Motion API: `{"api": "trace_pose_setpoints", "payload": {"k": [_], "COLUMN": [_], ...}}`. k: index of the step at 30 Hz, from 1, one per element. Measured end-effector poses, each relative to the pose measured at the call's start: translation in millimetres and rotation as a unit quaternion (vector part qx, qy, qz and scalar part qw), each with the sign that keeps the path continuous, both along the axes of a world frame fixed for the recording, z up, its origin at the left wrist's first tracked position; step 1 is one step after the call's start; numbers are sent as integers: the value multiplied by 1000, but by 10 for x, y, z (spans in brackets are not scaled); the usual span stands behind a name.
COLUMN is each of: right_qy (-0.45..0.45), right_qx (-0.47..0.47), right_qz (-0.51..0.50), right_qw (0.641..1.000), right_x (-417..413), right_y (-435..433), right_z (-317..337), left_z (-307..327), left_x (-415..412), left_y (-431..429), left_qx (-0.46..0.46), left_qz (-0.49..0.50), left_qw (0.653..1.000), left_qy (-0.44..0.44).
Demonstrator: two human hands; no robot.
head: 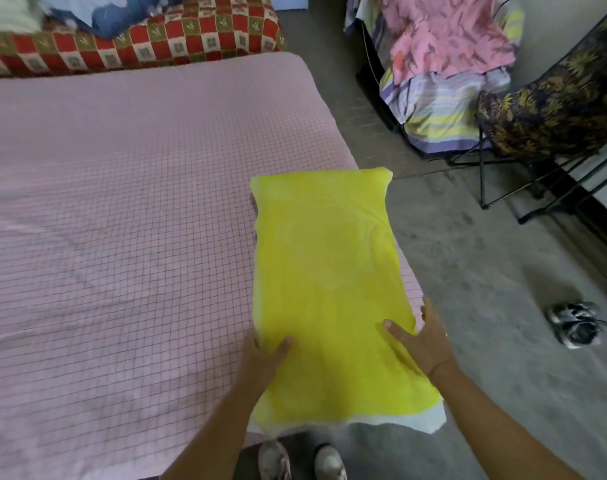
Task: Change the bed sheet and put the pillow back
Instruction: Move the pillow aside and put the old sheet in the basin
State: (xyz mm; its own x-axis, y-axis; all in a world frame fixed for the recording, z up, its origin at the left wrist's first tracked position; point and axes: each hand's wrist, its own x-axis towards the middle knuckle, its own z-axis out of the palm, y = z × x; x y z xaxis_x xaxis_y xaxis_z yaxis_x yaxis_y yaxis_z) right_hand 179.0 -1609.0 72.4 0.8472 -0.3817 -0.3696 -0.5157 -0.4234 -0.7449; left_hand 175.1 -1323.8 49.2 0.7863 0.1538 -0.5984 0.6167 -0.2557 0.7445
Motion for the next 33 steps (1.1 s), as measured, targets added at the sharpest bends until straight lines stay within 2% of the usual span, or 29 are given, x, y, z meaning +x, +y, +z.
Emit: {"api": "trace_pose_setpoints", "payload": {"k": [2, 5, 11, 16, 24, 33], "right_qy": [-45, -83, -91, -106, -99, -62], "right_qx": [-23, -10, 86, 122, 159, 203], "right_qz": [7, 48, 162, 245, 389, 531], "right_qw": [999, 995, 979, 956, 902, 820], "right_x": [174, 445, 739, 879, 877, 200], "right_y": [54, 235, 904, 1567, 3035, 5014], "right_z": [185, 437, 777, 1017, 1372, 1569], "left_z": [152, 389, 795, 1118, 1411, 1589], "left_x": [39, 92, 94, -22, -647, -1782], "left_y": [42, 109, 385, 794, 1880, 3275], "left_qx": [22, 6, 10, 9, 46, 83], "left_qz": [21, 33, 118, 195, 322, 483], "left_qw": [999, 999, 989, 969, 928, 857], "left_qy": [-22, -37, -91, -150, -181, -160]}}
